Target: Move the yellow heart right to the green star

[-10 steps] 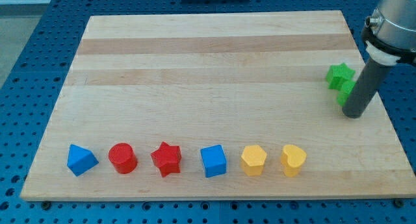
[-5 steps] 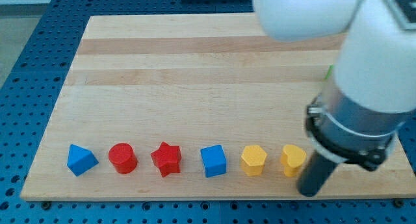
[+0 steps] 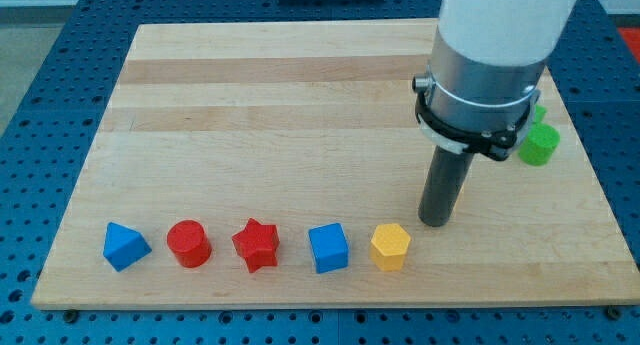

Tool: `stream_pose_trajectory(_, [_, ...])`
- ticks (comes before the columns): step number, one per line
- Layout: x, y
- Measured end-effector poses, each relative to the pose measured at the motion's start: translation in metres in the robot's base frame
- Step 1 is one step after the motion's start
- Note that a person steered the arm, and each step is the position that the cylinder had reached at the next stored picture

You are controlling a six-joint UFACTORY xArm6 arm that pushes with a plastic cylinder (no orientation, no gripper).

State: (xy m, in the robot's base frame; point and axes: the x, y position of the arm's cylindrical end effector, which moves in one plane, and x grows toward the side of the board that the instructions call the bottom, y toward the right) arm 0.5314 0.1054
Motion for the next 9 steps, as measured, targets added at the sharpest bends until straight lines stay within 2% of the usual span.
stream_pose_trajectory(2, [-0.036, 0.011])
stream_pose_trajectory(4, [-0.061, 0.050])
stream_pose_trajectory(6, [-0.060, 0.087])
stream_pose_trajectory(8, [-0.074, 0.087])
stream_pose_trajectory(9, [-0.047, 0.087])
